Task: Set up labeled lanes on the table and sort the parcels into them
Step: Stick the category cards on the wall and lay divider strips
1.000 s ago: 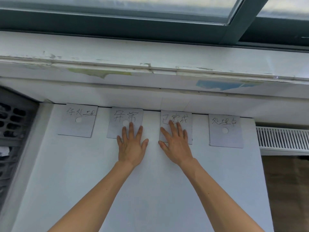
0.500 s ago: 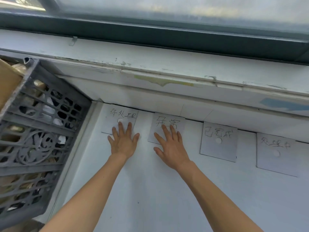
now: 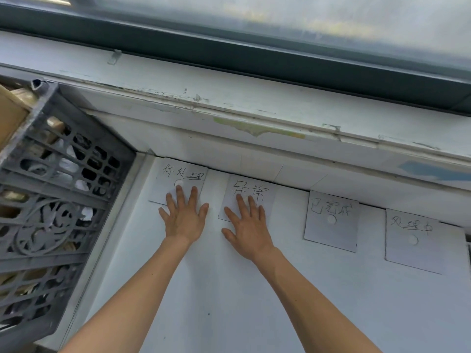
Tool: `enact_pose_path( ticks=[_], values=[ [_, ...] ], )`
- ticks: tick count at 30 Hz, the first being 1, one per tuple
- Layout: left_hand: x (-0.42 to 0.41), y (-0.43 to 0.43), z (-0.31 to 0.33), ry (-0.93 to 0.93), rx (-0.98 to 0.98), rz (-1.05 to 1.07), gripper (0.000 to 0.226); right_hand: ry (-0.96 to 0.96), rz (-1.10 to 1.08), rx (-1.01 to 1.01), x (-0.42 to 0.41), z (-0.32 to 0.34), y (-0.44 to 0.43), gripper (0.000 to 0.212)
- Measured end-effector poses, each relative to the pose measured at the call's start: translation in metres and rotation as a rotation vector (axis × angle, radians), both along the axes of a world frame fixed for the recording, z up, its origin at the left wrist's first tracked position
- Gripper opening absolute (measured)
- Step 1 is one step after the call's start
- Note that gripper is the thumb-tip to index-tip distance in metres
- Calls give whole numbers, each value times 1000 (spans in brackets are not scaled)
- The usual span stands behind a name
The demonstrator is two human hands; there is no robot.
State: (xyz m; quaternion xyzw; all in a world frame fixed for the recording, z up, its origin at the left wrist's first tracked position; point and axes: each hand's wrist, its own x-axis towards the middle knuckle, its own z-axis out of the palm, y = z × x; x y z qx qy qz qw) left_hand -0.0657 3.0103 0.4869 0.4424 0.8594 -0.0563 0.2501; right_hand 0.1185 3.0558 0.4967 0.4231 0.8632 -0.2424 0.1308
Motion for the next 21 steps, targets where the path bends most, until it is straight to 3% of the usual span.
enact_pose_path(
  ticks=[21],
  values=[
    [-8,1,5,19,6,-10,65,-1,-25,19,-20,-5,1,63]
  ],
)
